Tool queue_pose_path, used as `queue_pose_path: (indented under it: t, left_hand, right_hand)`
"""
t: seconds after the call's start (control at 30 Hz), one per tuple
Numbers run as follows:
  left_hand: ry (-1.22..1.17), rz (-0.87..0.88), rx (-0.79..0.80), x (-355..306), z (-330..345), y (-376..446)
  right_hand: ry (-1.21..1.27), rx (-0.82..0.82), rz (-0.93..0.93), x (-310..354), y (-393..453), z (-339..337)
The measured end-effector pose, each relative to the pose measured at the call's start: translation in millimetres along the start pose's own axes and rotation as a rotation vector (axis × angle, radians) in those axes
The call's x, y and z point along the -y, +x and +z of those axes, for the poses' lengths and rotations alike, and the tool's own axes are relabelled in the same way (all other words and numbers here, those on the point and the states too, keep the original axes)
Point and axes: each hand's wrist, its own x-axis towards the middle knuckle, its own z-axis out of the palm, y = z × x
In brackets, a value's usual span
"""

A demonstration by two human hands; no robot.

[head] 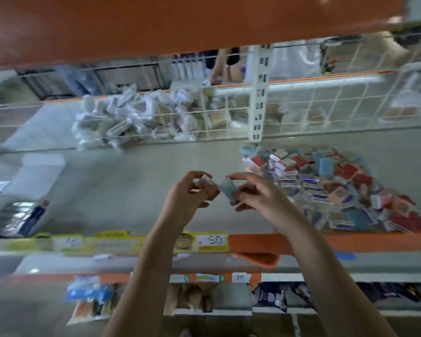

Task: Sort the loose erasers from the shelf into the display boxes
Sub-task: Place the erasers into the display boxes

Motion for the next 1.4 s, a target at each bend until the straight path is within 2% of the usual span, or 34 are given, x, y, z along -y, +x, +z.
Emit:
queue_pose_path:
  t: [0.33,0.47,0.6,0.87,1.13,1.23,1.4]
  left_hand:
    - [-0.234,-0.063,-0.232,37,-172,-71]
    - [-0.328,-0.113,-0.192,56,-258,-96]
    - [-0.303,-0.085,-0.164,74,-333,-116]
    - [-0.061,-0.007,-0.211,92,-433,-127]
    - [0.381,0.134,-0.361,113,-535,-84]
    - [0.482,0.170,-0.380,116,-570,-62]
    - [0.582,0.212,-0.327,121,-613,-25]
  right_hand:
    - [0.023,0.284,0.003,18,35,183]
    - [-0.111,0.295,-0.079,28,46,277]
    - [-0.233,0.287,-0.154,33,59,352]
    - [-0.479,0.268,-0.297,57,82,449]
    - [-0.722,0.209,-0.459,76,157,523]
    - [-0.873,0.219,-0.437,78,192,544]
    - [-1.048,0.242,-0.363,81,232,568]
